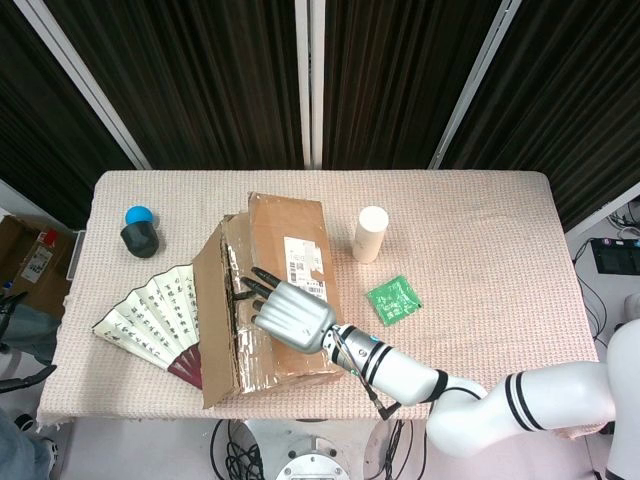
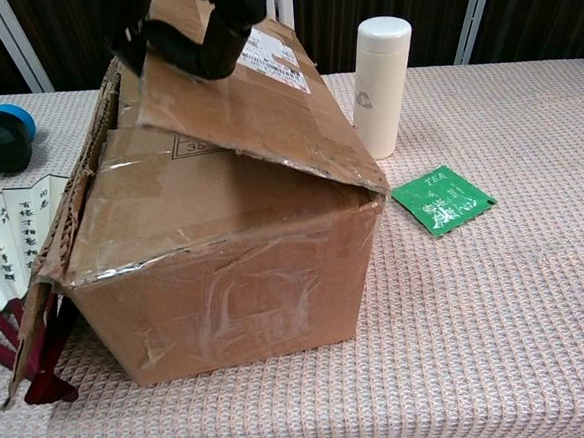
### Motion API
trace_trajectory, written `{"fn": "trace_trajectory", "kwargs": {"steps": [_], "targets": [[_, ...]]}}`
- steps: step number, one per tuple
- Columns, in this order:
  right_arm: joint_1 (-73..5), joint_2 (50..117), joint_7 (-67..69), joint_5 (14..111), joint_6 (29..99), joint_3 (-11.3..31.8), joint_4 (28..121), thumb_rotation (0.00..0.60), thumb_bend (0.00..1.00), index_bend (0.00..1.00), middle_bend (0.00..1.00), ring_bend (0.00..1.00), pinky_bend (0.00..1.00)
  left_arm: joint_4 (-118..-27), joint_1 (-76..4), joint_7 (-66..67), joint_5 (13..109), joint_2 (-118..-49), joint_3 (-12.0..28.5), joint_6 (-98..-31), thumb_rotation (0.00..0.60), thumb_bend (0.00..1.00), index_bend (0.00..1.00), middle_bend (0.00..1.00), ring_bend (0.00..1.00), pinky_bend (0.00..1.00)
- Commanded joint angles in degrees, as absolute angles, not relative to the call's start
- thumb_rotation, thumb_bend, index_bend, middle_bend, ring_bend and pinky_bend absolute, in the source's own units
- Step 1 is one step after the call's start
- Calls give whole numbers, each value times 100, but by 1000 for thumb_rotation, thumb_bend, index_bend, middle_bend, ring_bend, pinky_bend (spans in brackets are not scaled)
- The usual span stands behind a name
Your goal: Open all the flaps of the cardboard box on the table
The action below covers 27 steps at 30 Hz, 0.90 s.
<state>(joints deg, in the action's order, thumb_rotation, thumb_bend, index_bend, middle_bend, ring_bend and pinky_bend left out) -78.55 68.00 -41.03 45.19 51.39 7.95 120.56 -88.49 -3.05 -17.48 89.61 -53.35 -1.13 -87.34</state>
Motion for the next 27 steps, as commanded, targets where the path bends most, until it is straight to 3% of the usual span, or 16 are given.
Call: {"fn": "trace_trajectory", "kwargs": {"steps": [1, 10, 14, 27], "targets": [[-7620, 6430, -3897, 4809, 5253, 793, 12318, 600, 795, 573, 377, 0, 0, -8866, -320, -1729, 8968, -5336, -111, -8701, 472, 0, 82, 129, 75, 150], [-6740, 5536, -2895, 6072, 5422, 751, 12715, 600, 807, 562, 318, 0, 0, -9098, -401, -1488, 9024, -5262, -91, -8602, 476, 0, 83, 129, 75, 150], [-6336, 5240, -2425, 6665, 5491, 687, 12756, 600, 817, 515, 253, 0, 0, -9253, -453, -1331, 9054, -5255, -78, -8545, 475, 0, 85, 129, 75, 150], [-5099, 4623, -1008, 8440, 5894, 321, 12412, 600, 828, 378, 229, 0, 0, -9733, -599, -813, 9108, -5169, -50, -8370, 473, 0, 85, 129, 75, 150]]}}
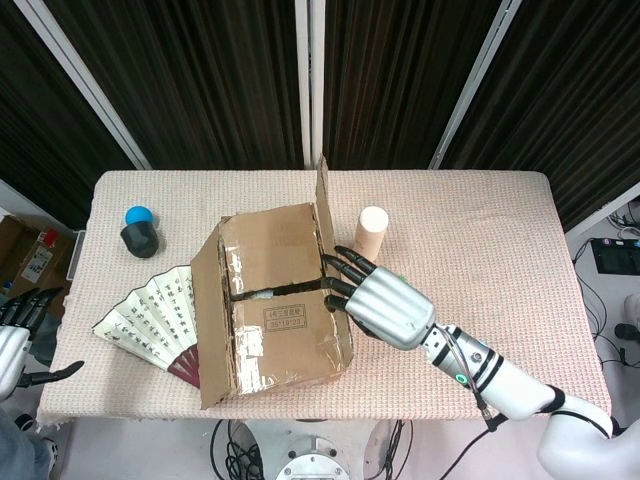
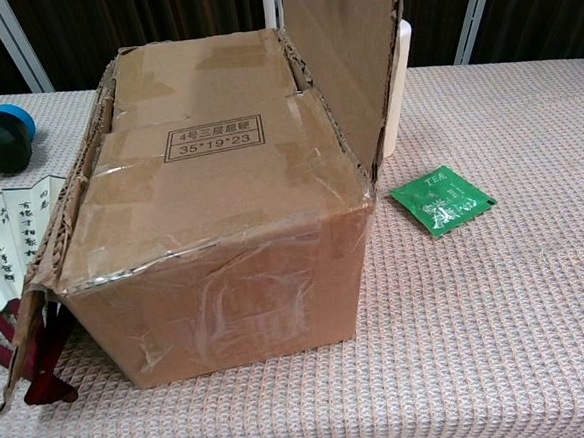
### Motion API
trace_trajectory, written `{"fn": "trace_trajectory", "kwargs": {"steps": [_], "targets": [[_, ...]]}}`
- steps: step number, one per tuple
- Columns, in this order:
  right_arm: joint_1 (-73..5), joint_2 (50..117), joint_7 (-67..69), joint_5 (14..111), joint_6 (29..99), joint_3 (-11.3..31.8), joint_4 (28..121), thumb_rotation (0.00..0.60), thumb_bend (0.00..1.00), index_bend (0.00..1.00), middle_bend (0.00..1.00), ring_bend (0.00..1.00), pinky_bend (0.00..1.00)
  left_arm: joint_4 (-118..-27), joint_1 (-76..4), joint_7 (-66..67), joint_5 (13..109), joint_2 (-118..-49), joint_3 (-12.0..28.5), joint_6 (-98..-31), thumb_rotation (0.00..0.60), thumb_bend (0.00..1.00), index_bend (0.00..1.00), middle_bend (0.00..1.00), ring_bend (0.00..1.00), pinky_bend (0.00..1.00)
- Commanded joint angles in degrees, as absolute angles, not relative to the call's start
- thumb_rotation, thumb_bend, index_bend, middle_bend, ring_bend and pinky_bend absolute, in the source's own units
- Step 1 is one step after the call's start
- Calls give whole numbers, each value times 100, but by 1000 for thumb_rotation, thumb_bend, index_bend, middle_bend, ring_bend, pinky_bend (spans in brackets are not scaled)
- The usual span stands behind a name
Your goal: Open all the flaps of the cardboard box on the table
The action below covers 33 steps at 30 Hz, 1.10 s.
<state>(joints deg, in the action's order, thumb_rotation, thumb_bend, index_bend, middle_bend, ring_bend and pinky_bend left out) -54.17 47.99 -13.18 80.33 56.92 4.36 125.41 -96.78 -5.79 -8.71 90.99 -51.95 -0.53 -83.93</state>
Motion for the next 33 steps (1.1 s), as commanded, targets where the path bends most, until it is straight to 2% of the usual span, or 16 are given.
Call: {"fn": "trace_trajectory", "kwargs": {"steps": [1, 13, 16, 18, 20, 21, 23, 27, 33], "targets": [[-4975, 4561, -873, 8607, 5988, 283, 12371, 600, 828, 371, 227, 0, 0, -9767, -606, -777, 9110, -5159, -50, -8358, 474, 0, 85, 129, 75, 151], [-3546, 4182, 795, 9966, 7454, -198, 11338, 600, 832, 324, 192, 0, 0, -9933, -691, -584, 9138, -5152, -37, -8262, 477, 0, 86, 129, 75, 150], [-3199, 4279, 1090, 10147, 7908, -263, 10981, 600, 828, 248, 153, 0, 0, -9973, -708, -572, 9164, -5161, -19, -8286, 475, 0, 86, 129, 75, 151], [-2943, 4396, 1193, 10223, 8300, -269, 10759, 600, 798, 147, 105, 0, 0, -9998, -724, -568, 9182, -5163, -3, -8298, 473, 0, 86, 129, 75, 151], [-2608, 4515, 1147, 10205, 8676, -310, 10535, 600, 680, 28, 35, 0, 0, -10037, -756, -569, 9215, -5160, 25, -8312, 474, 0, 87, 129, 75, 150], [-2459, 4561, 1088, 10162, 8814, -329, 10467, 600, 613, 5, 16, 0, 0, -10064, -778, -577, 9231, -5154, 41, -8311, 477, 0, 88, 129, 75, 150], [-2122, 4721, 972, 10087, 9137, -367, 10261, 600, 510, 0, 0, 0, 0, -10156, -857, -653, 9276, -5132, 99, -8298, 478, 0, 91, 129, 75, 150], [-1566, 5110, 915, 9927, 9542, -471, 9754, 600, 490, 0, 0, 0, 0, -10442, -1159, -971, 9429, -5071, 244, -8115, 475, 0, 115, 145, 75, 150], [-965, 5579, 1478, 9841, 10222, -443, 8934, 600, 470, 0, 0, 0, 0, -11203, -2079, -1450, 9567, -4913, 585, -7174, 448, 3, 148, 170, 75, 150]]}}
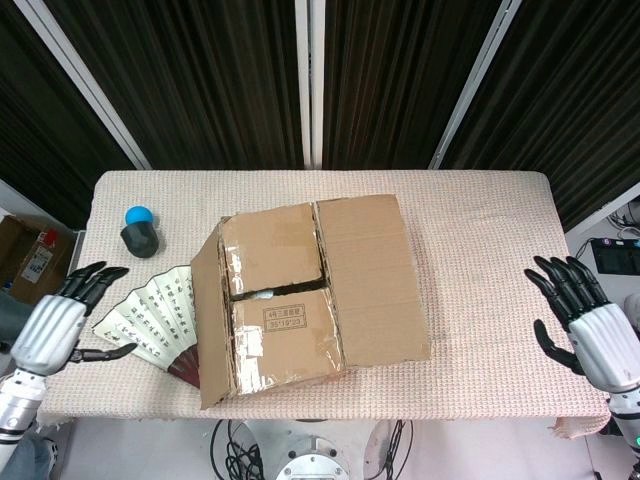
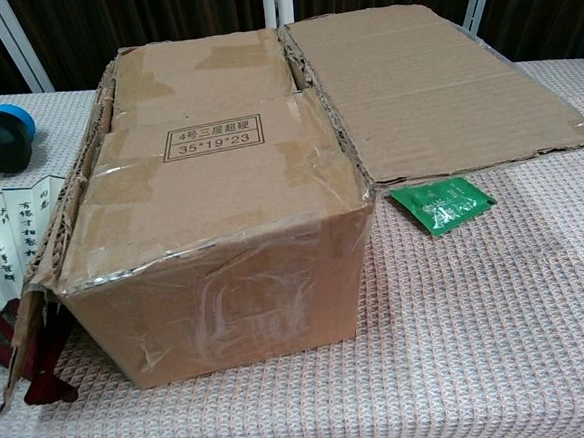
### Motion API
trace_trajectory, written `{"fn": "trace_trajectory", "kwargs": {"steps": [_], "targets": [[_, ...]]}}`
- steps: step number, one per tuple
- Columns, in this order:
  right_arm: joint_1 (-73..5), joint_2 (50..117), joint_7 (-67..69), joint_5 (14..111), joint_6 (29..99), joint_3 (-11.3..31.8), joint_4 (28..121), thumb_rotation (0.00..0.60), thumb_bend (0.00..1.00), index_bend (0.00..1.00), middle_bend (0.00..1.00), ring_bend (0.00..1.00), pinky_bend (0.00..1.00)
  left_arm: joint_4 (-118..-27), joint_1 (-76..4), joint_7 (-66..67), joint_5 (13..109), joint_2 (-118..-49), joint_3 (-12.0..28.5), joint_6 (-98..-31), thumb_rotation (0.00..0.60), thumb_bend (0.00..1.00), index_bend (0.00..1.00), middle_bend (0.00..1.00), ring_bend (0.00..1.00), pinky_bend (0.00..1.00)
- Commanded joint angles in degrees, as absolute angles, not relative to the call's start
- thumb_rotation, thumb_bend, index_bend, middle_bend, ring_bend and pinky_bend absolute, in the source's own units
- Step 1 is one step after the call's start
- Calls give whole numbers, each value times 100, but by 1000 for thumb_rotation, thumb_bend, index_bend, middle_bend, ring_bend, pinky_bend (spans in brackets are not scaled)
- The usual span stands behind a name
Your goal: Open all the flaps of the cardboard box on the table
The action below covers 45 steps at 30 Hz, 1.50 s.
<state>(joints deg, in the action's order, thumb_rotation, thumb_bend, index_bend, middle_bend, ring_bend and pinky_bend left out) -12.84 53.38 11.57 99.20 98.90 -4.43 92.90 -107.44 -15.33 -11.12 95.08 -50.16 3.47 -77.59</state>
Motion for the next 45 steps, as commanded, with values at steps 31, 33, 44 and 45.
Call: {"fn": "trace_trajectory", "kwargs": {"steps": [31, 33, 44, 45], "targets": [[-108, 5770, 2854, 9407, 10701, 85, 7870, 600, 472, 0, 0, 0, 0, -11126, -4912, -744, 6520, -6230, 1140, -3891, 298, 0, 160, 241, 76, 150], [-92, 5781, 2881, 9439, 10715, 102, 7819, 600, 471, 0, 0, 0, 0, -11132, -4986, -629, 6355, -6202, 1084, -3786, 294, 0, 160, 253, 75, 150], [-39, 5810, 2945, 9437, 10652, 200, 7760, 600, 470, 0, 0, 0, 0, -11511, -4977, -723, 6202, -6024, 1085, -3801, 301, 0, 158, 327, 76, 150], [-35, 5820, 2964, 9424, 10636, 210, 7745, 600, 470, 0, 0, 0, 0, -11602, -4928, -826, 6282, -5966, 1112, -3822, 300, 0, 158, 333, 75, 150]]}}
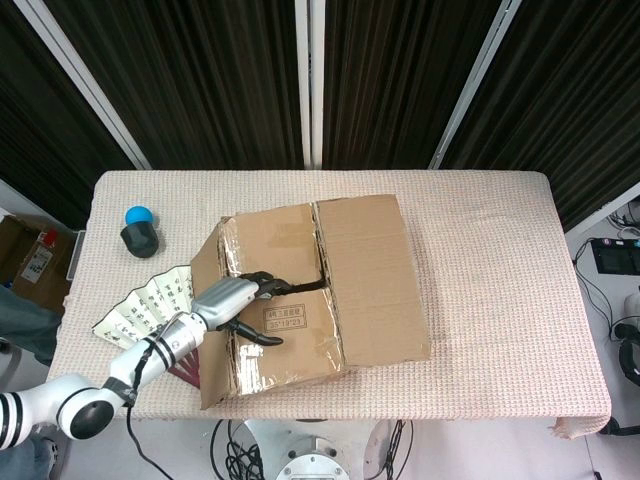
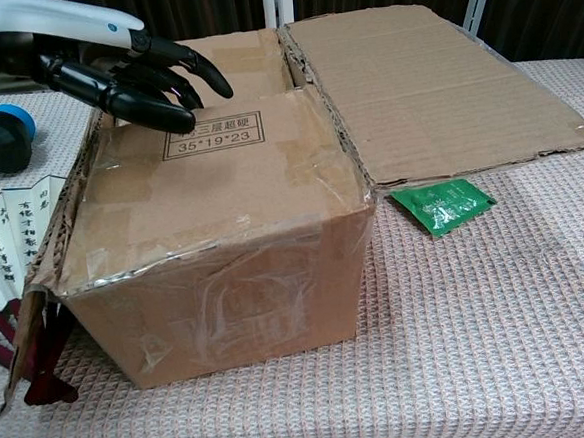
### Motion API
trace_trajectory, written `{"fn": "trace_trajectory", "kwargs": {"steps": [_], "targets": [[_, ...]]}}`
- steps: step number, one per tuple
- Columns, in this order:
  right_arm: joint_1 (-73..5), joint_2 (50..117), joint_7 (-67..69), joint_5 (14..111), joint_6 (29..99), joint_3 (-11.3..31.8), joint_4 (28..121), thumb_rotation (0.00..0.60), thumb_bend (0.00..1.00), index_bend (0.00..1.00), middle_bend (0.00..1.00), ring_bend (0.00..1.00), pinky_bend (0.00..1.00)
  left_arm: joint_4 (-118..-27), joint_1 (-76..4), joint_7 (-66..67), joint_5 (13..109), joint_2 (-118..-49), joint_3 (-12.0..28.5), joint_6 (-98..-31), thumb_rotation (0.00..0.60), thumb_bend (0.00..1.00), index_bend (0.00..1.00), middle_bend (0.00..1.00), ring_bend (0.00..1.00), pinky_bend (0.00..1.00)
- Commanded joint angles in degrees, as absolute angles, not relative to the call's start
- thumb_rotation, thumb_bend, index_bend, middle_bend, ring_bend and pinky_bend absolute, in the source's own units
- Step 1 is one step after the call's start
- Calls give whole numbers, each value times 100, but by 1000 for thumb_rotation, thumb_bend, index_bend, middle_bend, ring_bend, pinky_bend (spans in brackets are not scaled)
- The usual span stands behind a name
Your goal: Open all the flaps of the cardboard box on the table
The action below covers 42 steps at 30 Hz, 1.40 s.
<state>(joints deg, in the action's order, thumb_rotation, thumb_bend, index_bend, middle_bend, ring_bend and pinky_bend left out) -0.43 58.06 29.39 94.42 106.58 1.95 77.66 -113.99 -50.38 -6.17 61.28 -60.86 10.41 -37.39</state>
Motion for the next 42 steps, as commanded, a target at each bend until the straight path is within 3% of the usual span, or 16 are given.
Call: {"fn": "trace_trajectory", "kwargs": {"steps": [1, 14, 22, 35, 42], "targets": [[-33, 5828, 2979, 9416, 10623, 218, 7734, 600, 470, 0, 0, 0, 0, -11669, -4889, -911, 6346, -5918, 1132, -3833, 299, 0, 158, 338, 76, 151], [-113, 5893, 2881, 9513, 10431, 280, 7751, 600, 471, 0, 0, 0, 0, -12589, -4507, -2256, 7347, -4948, 1588, -3893, 298, 0, 96, 362, 78, 154], [-142, 5905, 2902, 9529, 10370, 322, 7759, 600, 470, 0, 0, 0, 0, -13180, -4291, -3443, 8020, -4182, 1815, -3883, 293, 0, 81, 450, 150, 174], [-129, 5851, 3009, 9571, 10378, 349, 7798, 600, 469, 0, 0, 0, 0, -13484, -4279, -6029, 9905, -3510, 1267, -3573, 303, 0, 57, 528, 221, 205], [-113, 5841, 3014, 9592, 10359, 336, 7808, 600, 470, 0, 0, 0, 0, -13160, -4456, -6732, 10559, -3283, 907, -3840, 303, 0, 57, 524, 221, 203]]}}
